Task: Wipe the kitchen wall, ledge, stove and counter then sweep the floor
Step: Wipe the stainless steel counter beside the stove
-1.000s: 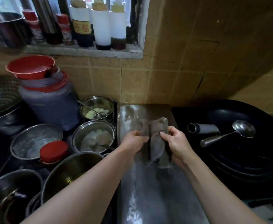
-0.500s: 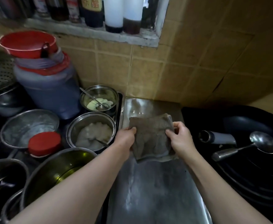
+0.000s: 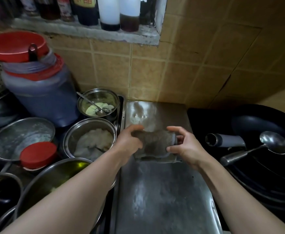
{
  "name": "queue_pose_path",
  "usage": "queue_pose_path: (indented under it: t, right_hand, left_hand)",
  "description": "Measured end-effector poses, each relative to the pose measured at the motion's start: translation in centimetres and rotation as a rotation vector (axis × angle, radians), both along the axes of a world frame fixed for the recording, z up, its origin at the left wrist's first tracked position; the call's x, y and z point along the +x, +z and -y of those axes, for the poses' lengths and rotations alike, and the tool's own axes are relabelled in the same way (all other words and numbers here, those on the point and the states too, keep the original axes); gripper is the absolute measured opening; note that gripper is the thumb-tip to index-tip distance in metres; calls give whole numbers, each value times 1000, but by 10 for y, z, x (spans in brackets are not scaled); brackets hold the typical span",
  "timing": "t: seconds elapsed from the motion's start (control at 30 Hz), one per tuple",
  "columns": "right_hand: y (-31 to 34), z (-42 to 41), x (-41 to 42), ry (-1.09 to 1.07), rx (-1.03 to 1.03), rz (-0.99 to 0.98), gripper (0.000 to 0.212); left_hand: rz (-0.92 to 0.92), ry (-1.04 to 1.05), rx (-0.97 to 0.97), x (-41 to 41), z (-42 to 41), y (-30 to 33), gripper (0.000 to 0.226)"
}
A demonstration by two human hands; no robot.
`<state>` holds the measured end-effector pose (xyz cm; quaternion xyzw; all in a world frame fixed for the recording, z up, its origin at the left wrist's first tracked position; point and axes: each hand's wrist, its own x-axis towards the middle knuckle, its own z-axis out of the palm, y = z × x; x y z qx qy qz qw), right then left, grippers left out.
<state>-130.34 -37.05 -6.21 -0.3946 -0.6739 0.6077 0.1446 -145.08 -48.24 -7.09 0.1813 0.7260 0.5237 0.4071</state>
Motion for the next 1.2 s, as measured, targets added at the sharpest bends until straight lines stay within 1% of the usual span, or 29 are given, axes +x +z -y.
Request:
queue_pose_path:
  t: [0.07, 0.1, 0.23, 0.3, 0.4, 0.47, 0.57, 0.63, 0.7, 0.77, 0.8, 0.87, 0.93, 1.0, 1.1, 1.13, 1.2]
  right_hand:
    - [0, 1, 0, 18, 161, 126, 57]
    - [-2, 0, -1, 9, 228, 177, 53]
    - [-12, -2, -3, -29, 419, 291, 23]
    - [-14, -4, -5, -46, 437, 295, 15]
    - [-15, -6, -7, -78, 301, 224, 12]
    - [-17, -8, -9, -102, 278, 204, 13]
    - [-27, -15, -11, -181, 275, 220, 19]
    - [-34, -20, -14, -263, 149, 177, 17]
    - [-43, -26, -17, -359, -93, 57, 17]
    - [-48, -34, -23, -412, -331, -72, 18]
    - [-50, -38, -25, -418, -393, -112, 19]
    - [-54, -48, -34, -434, -404, -155, 22]
    - [-51, -59, -46, -462, -257, -129, 23]
    - [-44, -71, -61, -461, 33, -13, 20]
    - [-39, -83, -81, -383, 484, 117, 21]
    - [-44, -86, -87, -360, 590, 144, 20]
    - [-61, -86, -93, -274, 710, 224, 18]
  left_hand:
    - [-182, -31, -108, 0, -2, -3, 55]
    - [-237, -41, -147, 0, -3, -4, 50]
    - [-371, -88, -214, 0, -4, -8, 28]
    - [-402, -89, -222, -3, -6, -9, 20]
    - [-313, -102, -214, -8, -9, -9, 12]
    - [-226, -113, -190, -10, -10, -9, 6]
    - [-158, -45, -141, -11, -16, -15, 11]
    - [-113, -4, -127, -10, -23, -21, 10]
    - [-44, 20, -131, -12, -33, -29, 16]
    - [-23, 26, -136, -16, -45, -36, 29]
    - [-42, 15, -140, -20, -51, -39, 35]
    - [-83, -10, -147, -27, -65, -43, 48]
    - [-137, -31, -149, -35, -77, -43, 54]
    - [-233, -38, -167, -44, -87, -42, 54]
    - [-409, -62, -226, -57, -97, -40, 52]
    - [-474, -83, -247, -61, -99, -41, 52]
    - [-556, -124, -278, -65, -97, -41, 54]
